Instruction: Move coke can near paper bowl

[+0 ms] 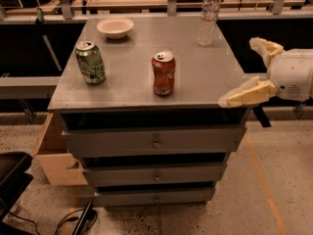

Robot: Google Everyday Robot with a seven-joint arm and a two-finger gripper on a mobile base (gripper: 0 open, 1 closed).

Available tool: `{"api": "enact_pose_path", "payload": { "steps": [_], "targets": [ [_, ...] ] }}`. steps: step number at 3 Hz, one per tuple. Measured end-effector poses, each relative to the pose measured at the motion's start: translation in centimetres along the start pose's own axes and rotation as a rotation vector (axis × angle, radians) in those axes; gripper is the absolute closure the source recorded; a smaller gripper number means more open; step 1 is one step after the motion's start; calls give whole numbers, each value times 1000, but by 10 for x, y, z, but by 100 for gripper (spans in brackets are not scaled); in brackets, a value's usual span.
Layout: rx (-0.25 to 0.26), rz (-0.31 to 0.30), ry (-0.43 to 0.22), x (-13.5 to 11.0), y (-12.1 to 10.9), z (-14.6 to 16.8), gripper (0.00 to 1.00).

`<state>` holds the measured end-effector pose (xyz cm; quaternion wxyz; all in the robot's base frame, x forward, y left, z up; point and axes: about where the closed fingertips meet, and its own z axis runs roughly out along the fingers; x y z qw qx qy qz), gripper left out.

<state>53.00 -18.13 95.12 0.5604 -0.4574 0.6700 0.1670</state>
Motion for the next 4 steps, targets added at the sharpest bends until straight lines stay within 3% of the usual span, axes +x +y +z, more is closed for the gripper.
{"api": "enact_pose_path", "payload": {
  "steps": [1, 2, 3, 4],
  "targets": [
    [37, -14, -134, -35, -6, 22, 0],
    [30, -12, -140, -38, -5, 25, 0],
    [-18, 17, -188, -50, -5, 51, 0],
    [-57, 109, -237, -47, -6, 93, 0]
  ]
}}
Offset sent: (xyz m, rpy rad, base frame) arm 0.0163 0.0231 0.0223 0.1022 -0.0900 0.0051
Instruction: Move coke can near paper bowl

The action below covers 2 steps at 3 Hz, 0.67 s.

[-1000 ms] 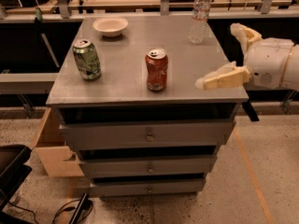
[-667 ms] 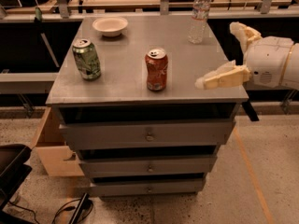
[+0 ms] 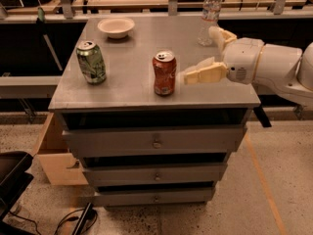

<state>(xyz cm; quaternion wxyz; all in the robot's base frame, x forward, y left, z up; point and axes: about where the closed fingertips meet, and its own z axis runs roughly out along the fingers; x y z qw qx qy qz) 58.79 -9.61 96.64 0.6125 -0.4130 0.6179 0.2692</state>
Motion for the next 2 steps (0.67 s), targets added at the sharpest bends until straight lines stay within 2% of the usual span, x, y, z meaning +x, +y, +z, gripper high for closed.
{"api": "enact_pose_path", "payload": {
  "steps": [2],
  "targets": [
    [-18, 118, -33, 38, -3, 51, 0]
  ]
}}
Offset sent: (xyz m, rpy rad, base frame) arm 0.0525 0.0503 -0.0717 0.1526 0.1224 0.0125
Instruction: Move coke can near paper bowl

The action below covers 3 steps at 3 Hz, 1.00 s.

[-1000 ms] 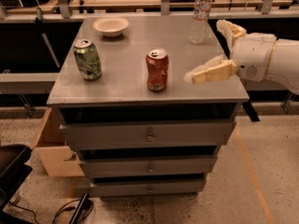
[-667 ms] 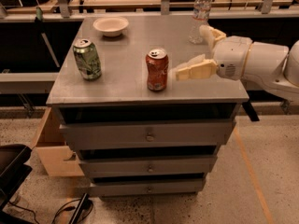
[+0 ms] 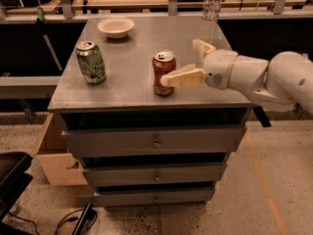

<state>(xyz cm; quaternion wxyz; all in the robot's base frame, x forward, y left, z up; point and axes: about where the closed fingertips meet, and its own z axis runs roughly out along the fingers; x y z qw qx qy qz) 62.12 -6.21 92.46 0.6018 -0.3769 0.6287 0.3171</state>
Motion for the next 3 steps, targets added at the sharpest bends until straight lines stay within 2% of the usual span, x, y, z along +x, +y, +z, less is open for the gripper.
{"api": "enact_pose_path", "payload": {
  "steps": [1, 3],
  "targets": [
    [-6, 18, -30, 15, 1, 22, 18],
    [-13, 17, -33, 14, 4, 27, 64]
  ]
}}
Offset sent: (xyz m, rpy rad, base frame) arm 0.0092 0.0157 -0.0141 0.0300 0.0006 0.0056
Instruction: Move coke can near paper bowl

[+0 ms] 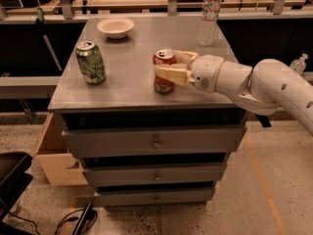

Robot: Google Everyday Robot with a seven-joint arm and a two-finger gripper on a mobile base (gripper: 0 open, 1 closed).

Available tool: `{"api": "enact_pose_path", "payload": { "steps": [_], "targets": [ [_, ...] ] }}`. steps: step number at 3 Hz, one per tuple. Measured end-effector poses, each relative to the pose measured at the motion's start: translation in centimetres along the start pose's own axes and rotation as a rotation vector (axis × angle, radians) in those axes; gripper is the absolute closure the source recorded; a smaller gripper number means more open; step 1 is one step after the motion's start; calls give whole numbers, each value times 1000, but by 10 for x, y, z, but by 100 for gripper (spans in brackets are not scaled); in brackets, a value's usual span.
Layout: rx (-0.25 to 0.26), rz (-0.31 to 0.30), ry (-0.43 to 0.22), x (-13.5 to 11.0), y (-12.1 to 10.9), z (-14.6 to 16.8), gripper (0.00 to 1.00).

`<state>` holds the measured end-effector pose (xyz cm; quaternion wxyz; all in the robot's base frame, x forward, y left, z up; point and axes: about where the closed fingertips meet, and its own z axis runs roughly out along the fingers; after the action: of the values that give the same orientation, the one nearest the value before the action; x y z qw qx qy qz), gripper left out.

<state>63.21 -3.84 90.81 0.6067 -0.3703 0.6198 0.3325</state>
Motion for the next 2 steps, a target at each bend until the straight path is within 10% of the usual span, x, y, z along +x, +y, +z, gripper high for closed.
{"api": "enact_pose_path", "payload": {
  "steps": [2],
  "targets": [
    [-8, -1, -1, -1, 3, 4, 100]
  ]
}}
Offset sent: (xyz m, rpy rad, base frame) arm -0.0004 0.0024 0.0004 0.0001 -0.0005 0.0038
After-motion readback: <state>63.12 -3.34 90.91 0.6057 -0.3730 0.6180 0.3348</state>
